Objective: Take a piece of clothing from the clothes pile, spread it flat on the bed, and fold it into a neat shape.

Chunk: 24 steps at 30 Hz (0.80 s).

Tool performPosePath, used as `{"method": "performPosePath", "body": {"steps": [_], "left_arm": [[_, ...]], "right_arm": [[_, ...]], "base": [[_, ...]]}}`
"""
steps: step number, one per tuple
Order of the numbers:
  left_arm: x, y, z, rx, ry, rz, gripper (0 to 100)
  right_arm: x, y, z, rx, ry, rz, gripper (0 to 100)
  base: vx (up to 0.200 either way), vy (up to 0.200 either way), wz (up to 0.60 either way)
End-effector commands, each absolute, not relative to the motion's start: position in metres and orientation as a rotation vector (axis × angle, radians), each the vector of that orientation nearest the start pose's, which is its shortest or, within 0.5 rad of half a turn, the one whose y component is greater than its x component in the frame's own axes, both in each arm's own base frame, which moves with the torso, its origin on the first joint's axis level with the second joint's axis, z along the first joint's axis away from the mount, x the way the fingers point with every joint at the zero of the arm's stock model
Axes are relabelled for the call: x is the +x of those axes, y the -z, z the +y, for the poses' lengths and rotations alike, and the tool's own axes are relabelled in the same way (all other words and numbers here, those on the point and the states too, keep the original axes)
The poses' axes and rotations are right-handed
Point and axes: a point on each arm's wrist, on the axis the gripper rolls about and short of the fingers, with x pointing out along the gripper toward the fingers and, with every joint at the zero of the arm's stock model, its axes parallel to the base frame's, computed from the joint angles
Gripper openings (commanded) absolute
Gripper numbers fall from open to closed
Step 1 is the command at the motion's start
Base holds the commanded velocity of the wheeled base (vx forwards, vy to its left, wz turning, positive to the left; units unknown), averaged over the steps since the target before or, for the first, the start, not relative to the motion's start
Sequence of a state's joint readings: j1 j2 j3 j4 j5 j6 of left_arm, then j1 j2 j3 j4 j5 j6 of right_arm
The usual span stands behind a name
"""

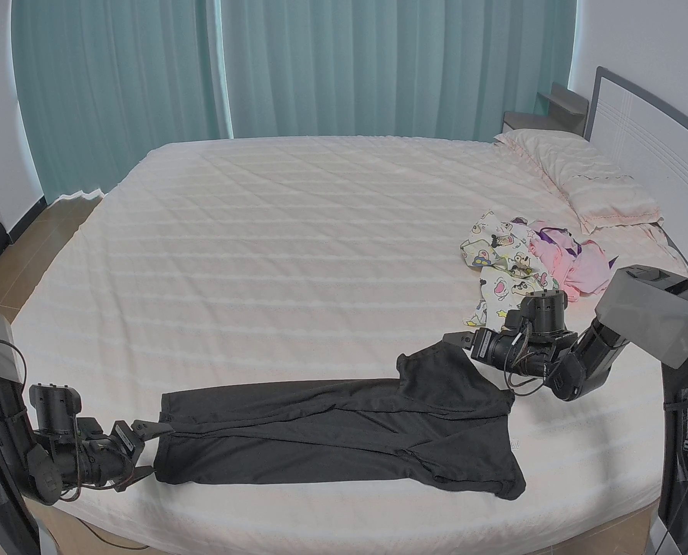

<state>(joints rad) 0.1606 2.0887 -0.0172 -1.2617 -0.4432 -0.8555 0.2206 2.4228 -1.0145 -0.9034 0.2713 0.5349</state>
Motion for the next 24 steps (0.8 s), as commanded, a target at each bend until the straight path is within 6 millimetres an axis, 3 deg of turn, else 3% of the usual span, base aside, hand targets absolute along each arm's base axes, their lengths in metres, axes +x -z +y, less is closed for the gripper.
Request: {"method": "performPosePath", "body": {"steps": [1, 16, 17, 24], "left_arm": [[0.192, -0.015, 0.033, -1.092, -0.041, 0.786, 100], [0.191, -0.013, 0.033, -1.095, -0.053, 0.806, 100], [0.191, -0.013, 0.033, -1.094, -0.054, 0.805, 100], [0.191, -0.013, 0.033, -1.093, -0.056, 0.803, 100]], "right_arm": [[0.413, 0.041, 0.097, 0.520, -0.328, 0.687, 100], [0.397, 0.033, 0.085, 0.472, -0.348, 0.697, 100], [0.395, 0.033, 0.084, 0.472, -0.352, 0.701, 0], [0.383, 0.024, 0.081, 0.473, -0.367, 0.712, 0]], "base": [[0.000, 0.000, 0.00], [0.000, 0.000, 0.00], [0.000, 0.000, 0.00], [0.000, 0.000, 0.00]]}}
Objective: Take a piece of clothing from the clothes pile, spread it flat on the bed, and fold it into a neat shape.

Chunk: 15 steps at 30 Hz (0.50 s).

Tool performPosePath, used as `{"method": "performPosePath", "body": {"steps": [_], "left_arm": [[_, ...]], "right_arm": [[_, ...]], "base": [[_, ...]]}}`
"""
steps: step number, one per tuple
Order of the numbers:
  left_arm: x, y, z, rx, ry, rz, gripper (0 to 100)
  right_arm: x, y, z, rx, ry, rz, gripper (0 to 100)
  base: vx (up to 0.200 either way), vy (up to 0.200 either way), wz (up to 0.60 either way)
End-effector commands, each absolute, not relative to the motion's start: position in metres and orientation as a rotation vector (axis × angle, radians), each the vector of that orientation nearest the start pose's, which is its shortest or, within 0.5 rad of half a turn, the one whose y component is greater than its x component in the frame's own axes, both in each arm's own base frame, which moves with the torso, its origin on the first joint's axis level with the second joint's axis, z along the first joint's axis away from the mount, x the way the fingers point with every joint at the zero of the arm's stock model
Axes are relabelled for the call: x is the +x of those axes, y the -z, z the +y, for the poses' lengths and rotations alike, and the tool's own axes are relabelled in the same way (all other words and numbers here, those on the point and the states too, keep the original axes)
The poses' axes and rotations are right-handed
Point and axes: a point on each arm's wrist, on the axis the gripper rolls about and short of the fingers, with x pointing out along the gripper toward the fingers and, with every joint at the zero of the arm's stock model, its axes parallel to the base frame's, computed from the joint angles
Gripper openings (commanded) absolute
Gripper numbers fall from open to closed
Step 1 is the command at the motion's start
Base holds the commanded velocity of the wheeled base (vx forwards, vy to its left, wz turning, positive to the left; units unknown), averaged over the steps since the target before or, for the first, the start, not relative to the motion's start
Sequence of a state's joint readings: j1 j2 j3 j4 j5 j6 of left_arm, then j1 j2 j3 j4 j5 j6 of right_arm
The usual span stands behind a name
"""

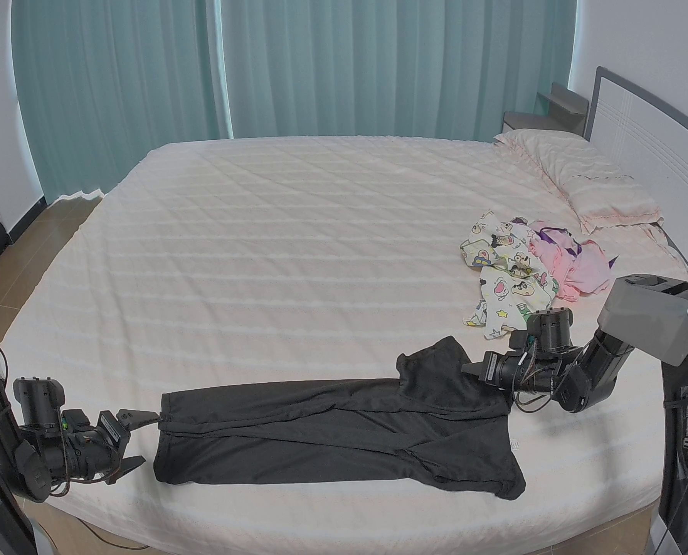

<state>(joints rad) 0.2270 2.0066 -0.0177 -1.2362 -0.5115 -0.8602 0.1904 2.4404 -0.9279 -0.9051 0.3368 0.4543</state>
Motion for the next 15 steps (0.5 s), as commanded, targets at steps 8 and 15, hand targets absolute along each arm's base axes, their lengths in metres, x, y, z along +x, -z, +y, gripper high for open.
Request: {"method": "performPosePath", "body": {"steps": [8, 15], "left_arm": [[0.191, -0.012, 0.033, -1.093, -0.057, 0.804, 100], [0.191, -0.012, 0.033, -1.094, -0.058, 0.806, 100]], "right_arm": [[0.373, 0.023, 0.077, 0.452, -0.361, 0.737, 0], [0.360, 0.008, 0.069, 0.436, -0.350, 0.755, 0]], "base": [[0.000, 0.000, 0.00], [0.000, 0.000, 0.00]]}}
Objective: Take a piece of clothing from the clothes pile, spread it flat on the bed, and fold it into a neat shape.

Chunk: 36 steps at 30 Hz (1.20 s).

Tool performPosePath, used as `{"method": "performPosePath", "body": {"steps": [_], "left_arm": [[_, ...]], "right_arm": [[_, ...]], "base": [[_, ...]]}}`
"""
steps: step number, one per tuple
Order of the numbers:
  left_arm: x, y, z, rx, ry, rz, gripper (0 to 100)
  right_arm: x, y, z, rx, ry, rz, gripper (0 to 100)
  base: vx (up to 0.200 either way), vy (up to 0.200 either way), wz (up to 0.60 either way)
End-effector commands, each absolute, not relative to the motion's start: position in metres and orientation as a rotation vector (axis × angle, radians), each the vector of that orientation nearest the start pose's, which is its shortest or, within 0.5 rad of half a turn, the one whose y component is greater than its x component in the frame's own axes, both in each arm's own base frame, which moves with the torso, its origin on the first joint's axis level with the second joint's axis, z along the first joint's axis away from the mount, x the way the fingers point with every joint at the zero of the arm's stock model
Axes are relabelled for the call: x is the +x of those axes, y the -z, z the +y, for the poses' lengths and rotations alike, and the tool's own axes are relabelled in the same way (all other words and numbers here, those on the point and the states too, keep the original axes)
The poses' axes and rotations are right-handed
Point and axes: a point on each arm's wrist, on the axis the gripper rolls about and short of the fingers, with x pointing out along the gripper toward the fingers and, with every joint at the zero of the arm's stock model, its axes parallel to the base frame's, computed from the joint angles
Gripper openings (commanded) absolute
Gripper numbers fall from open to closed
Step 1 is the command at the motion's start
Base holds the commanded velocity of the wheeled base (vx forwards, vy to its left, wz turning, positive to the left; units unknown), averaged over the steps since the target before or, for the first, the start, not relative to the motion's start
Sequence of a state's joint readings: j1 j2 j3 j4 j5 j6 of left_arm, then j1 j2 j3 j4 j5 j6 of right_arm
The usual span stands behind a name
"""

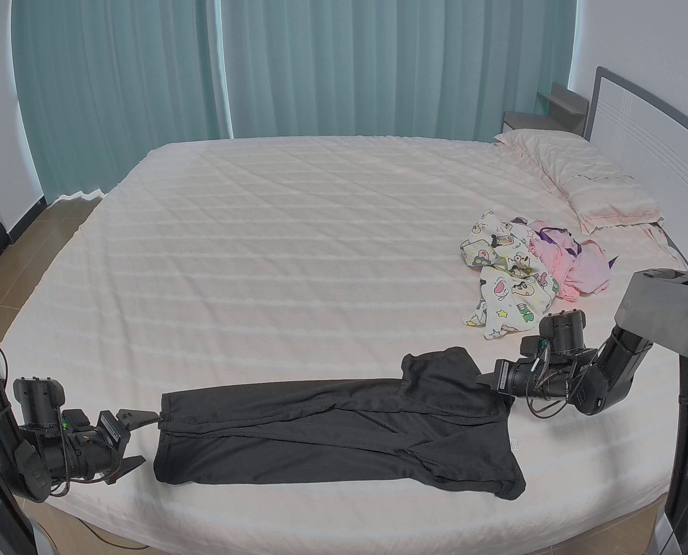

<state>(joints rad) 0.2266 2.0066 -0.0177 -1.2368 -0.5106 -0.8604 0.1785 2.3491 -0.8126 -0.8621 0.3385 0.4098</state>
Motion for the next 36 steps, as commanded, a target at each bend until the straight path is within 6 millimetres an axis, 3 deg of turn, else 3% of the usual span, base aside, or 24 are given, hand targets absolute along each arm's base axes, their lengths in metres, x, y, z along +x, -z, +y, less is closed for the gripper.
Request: {"method": "performPosePath", "body": {"steps": [1, 10, 20, 30, 36], "left_arm": [[0.191, -0.012, 0.033, -1.094, -0.058, 0.806, 100], [0.191, -0.012, 0.033, -1.092, -0.059, 0.805, 100], [0.191, -0.012, 0.033, -1.092, -0.059, 0.805, 100], [0.191, -0.012, 0.033, -1.092, -0.059, 0.806, 100], [0.191, -0.012, 0.033, -1.092, -0.059, 0.805, 100]], "right_arm": [[0.360, 0.008, 0.069, 0.436, -0.350, 0.755, 0], [0.344, 0.001, 0.063, 0.349, -0.347, 0.891, 0], [0.328, -0.025, 0.063, 0.361, -0.414, 0.939, 0], [0.316, -0.013, 0.055, 0.238, -0.446, 1.082, 0], [0.319, -0.005, 0.053, 0.215, -0.446, 1.099, 0]], "base": [[0.000, 0.000, 0.00], [0.000, 0.000, 0.00], [0.000, 0.000, 0.00], [0.000, 0.000, 0.00], [0.000, 0.000, 0.00]]}}
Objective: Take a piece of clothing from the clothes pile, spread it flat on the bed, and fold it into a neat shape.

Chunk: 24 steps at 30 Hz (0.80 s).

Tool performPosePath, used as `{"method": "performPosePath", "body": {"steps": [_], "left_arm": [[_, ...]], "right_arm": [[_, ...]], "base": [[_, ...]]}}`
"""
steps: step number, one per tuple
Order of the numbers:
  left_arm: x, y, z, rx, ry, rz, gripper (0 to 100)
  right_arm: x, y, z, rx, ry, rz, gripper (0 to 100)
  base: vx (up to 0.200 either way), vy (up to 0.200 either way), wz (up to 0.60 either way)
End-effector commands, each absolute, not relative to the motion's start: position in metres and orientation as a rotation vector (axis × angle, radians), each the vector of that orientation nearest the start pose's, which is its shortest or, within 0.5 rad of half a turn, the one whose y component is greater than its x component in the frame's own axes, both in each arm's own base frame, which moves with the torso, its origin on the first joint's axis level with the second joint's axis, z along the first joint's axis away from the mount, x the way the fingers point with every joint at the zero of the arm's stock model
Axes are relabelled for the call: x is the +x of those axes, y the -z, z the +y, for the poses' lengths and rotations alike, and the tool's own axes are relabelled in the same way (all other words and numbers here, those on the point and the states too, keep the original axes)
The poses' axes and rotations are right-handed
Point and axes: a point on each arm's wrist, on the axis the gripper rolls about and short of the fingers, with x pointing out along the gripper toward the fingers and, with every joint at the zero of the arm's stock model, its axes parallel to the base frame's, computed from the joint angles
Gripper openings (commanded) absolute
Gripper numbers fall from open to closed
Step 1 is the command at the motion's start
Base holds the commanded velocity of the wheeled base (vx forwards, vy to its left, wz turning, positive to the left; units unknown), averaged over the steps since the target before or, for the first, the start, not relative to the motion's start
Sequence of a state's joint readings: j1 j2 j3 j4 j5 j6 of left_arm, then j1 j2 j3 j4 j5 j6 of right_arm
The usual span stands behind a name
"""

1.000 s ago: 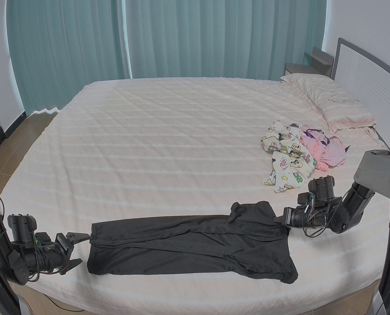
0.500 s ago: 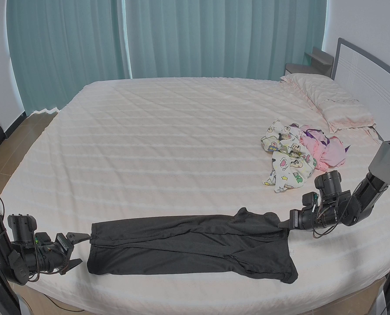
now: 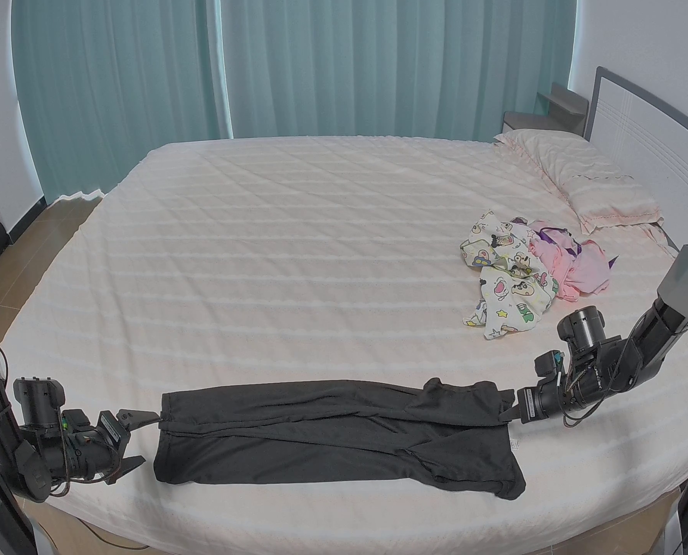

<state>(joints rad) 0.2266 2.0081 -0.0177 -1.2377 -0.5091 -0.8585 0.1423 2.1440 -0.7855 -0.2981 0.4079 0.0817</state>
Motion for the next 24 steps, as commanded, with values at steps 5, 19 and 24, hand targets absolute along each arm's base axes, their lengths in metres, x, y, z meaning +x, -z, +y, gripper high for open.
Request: {"method": "performPosePath", "body": {"steps": [5, 19, 24], "left_arm": [[0.191, -0.012, 0.033, -1.092, -0.059, 0.805, 100], [0.191, -0.012, 0.032, -1.090, -0.056, 0.807, 100], [0.192, -0.012, 0.032, -1.088, -0.057, 0.806, 100]], "right_arm": [[0.317, -0.007, 0.053, 0.208, -0.450, 1.098, 100], [0.348, -0.015, 0.063, 0.384, -0.392, 0.962, 100], [0.358, 0.003, 0.074, 0.448, -0.343, 0.926, 100]], "base": [[0.000, 0.000, 0.00], [0.000, 0.000, 0.00], [0.000, 0.000, 0.00]]}}
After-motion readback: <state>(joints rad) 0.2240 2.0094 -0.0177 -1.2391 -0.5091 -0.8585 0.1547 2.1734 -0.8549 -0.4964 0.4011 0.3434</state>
